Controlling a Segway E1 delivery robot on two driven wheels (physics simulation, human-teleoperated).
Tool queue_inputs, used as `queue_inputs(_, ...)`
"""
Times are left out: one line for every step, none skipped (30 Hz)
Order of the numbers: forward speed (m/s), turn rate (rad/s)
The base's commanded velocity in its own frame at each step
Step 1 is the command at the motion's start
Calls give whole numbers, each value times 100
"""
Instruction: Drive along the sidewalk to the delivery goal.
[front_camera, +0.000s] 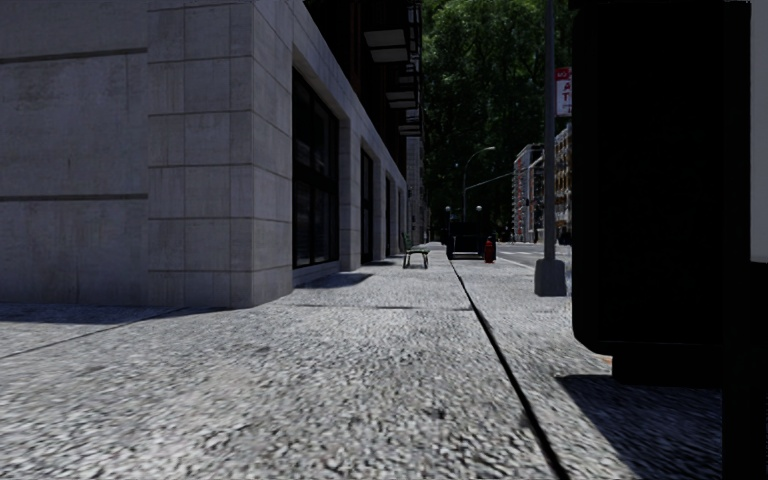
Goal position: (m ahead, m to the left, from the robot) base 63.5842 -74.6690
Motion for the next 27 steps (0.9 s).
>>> queue_inputs(157,0)
queue_inputs(157,0)
queue_inputs(157,0)
queue_inputs(157,0)
queue_inputs(157,0)
queue_inputs(157,0)
queue_inputs(157,-4)
queue_inputs(157,-27)
queue_inputs(157,-40)
queue_inputs(157,-44)
queue_inputs(157,-44)
queue_inputs(157,-45)
queue_inputs(157,-46)
queue_inputs(157,-47)
queue_inputs(157,-48)
queue_inputs(157,-48)
queue_inputs(157,-49)
queue_inputs(157,-43)
queue_inputs(157,-15)
queue_inputs(157,-6)
queue_inputs(157,-6)
queue_inputs(157,-5)
queue_inputs(157,-4)
queue_inputs(157,-3)
queue_inputs(157,-3)
queue_inputs(157,-3)
queue_inputs(157,-3)
